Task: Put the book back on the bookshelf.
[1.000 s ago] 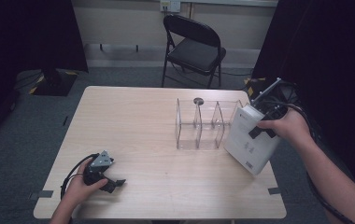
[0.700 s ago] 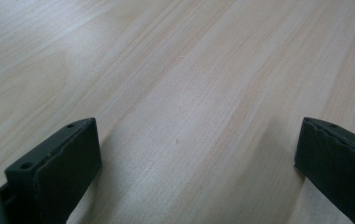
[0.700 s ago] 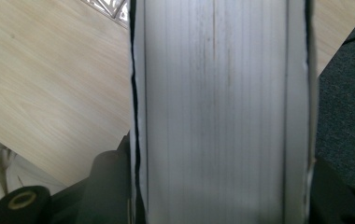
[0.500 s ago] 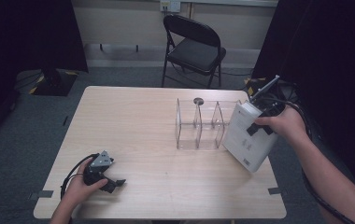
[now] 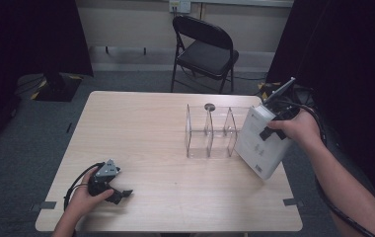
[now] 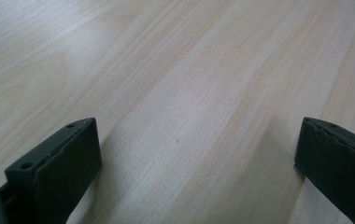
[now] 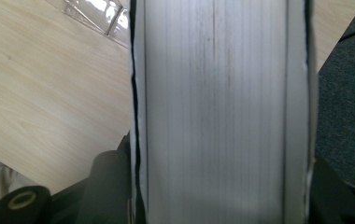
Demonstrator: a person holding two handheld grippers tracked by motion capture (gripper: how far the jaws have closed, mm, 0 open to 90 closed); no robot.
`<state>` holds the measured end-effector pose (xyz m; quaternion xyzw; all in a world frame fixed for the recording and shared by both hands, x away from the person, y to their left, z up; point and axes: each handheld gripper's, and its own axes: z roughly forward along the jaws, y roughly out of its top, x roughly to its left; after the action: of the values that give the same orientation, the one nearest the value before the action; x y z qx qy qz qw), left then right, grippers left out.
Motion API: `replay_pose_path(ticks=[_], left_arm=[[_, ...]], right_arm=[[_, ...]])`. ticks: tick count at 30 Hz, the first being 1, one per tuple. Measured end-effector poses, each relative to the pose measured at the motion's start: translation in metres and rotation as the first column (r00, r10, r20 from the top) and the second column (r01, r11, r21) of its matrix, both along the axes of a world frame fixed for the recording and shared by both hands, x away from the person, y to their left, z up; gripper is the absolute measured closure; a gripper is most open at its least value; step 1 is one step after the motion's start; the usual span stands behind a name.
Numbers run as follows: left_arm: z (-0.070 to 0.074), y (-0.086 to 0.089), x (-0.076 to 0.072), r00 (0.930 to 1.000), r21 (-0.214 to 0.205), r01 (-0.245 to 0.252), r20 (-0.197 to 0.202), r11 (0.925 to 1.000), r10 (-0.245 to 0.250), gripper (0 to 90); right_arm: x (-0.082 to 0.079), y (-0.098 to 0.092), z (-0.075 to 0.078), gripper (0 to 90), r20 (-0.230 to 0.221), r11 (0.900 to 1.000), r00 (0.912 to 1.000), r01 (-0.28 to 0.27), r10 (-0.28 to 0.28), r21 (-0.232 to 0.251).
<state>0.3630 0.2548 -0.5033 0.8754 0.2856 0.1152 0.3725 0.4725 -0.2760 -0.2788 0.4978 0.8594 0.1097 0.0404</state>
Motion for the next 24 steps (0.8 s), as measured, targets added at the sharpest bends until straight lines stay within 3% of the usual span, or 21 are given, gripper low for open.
replay_pose_path(ticks=[5, 24], left_arm=[[0.000, 0.000, 0.000, 1.0000, 0.000, 0.001, 0.000, 1.0000, -0.001, 0.0], [0.000, 0.000, 0.000, 1.0000, 0.000, 0.002, 0.000, 1.0000, -0.002, 0.0]], right_arm=[[0.002, 0.002, -0.001, 52.6, 0.005, 0.9999, 1.0000, 0.000, 0.000, -0.015], [0.013, 0.013, -0.001, 52.5, 0.011, 0.9992, 0.9991, 0.041, -0.041, -0.003]])
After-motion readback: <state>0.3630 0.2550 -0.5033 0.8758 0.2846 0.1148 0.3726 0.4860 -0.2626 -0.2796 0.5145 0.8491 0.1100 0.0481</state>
